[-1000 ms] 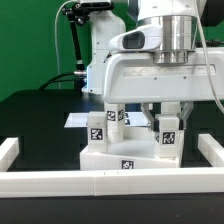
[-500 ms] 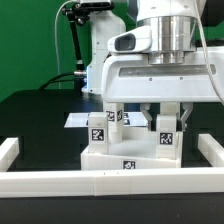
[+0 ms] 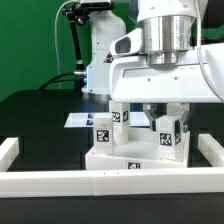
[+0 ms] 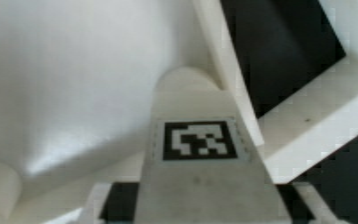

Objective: Assemble square table

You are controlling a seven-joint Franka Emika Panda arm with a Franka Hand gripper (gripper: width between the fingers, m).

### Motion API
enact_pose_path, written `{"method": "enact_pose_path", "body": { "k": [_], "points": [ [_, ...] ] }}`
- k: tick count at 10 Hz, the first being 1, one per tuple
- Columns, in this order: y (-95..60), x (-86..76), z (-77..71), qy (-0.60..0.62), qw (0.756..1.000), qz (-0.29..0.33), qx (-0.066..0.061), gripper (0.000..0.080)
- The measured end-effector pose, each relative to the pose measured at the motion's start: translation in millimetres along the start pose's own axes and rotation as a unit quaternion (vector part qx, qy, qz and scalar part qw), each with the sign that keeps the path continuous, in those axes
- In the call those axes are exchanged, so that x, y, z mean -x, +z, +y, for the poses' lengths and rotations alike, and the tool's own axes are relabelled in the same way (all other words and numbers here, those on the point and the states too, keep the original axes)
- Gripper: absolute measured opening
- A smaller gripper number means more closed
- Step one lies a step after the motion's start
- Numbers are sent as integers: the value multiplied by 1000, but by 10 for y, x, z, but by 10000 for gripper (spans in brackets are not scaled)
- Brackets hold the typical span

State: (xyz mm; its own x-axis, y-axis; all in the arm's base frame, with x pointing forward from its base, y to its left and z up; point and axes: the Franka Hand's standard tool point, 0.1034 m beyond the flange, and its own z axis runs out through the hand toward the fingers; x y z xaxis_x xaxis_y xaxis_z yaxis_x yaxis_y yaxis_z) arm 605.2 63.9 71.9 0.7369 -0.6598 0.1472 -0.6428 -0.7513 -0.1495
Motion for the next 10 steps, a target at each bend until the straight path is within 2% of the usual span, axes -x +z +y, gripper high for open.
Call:
{"method": "enact_pose_path", "body": {
  "k": [2,4,6,9,10],
  "points": [
    [-3,0,-1,93,996,-2,-5,290],
    [1,30,-8,217,976,-7,-7,292],
    [7,138,-64,334,942,-19,-3,294],
    [15,157,-68,508,861,-37,-11,294],
    [15,148,-60,524,851,-36,-11,294]
  ]
}}
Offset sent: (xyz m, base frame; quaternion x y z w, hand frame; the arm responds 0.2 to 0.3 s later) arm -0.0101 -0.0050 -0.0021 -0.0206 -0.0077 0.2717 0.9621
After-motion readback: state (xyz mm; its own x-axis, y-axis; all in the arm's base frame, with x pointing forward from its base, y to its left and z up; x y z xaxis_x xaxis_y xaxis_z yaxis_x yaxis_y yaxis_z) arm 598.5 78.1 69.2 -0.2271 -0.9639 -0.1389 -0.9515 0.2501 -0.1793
